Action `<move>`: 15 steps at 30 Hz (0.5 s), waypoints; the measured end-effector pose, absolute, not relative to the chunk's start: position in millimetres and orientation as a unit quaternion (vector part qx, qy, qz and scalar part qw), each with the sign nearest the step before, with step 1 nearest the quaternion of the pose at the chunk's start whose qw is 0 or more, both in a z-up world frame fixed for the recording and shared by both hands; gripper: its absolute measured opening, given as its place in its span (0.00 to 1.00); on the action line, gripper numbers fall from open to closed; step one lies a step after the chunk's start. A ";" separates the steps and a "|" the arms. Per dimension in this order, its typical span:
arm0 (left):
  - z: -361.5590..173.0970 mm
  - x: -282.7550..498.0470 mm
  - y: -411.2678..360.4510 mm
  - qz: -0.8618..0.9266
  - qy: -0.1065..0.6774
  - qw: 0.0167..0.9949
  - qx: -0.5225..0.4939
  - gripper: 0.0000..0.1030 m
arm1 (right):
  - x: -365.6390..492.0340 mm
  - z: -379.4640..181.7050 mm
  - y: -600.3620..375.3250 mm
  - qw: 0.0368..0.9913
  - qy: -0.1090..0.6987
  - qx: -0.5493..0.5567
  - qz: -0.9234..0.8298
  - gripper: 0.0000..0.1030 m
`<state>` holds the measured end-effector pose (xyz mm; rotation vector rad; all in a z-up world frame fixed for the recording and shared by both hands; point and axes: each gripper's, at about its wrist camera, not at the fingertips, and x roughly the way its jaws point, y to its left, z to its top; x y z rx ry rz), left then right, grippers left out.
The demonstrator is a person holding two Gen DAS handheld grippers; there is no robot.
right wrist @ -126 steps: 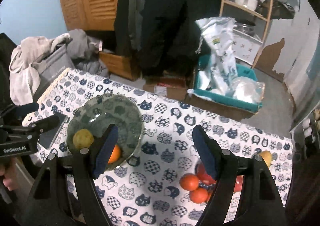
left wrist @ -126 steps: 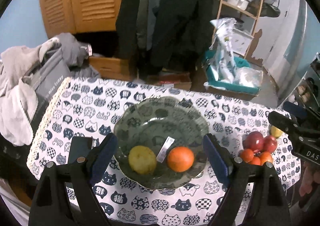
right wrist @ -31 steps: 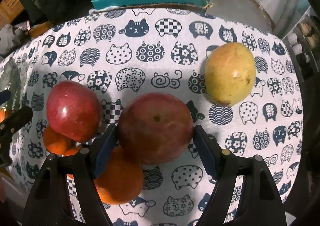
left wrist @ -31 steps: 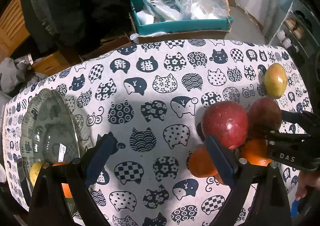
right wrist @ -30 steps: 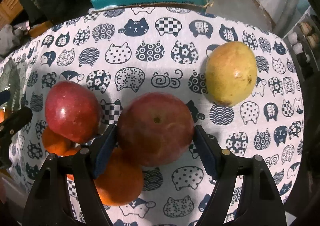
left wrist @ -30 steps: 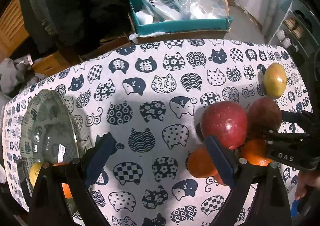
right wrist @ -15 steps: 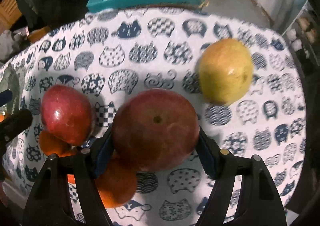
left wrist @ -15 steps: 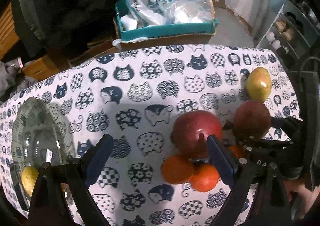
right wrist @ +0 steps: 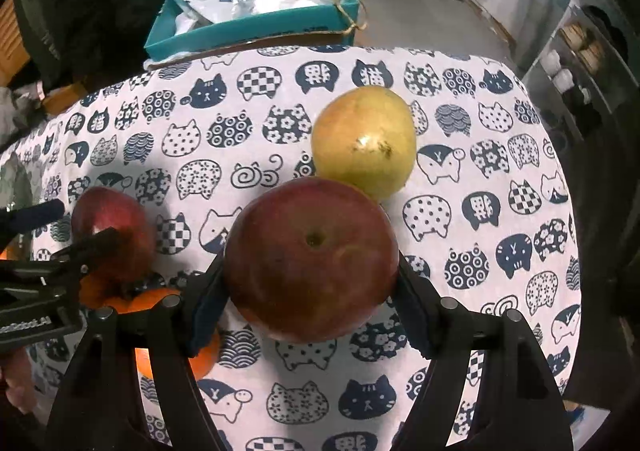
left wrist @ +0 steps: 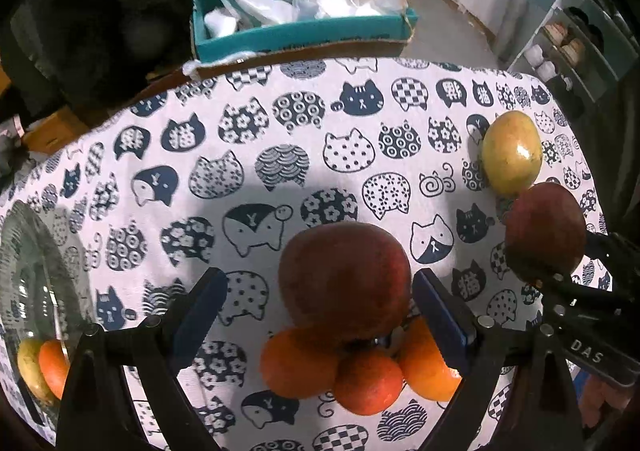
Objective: Organize fruits
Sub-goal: 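Grasp the red apple with the right tool while the left tool grasps a red apple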
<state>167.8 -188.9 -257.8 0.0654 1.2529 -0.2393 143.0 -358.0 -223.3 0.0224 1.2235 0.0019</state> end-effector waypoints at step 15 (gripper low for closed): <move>-278.7 174.4 -194.4 -0.140 0.612 0.779 -0.003 0.73 | 145.2 -223.3 -361.4 0.818 0.574 0.021 0.002 0.73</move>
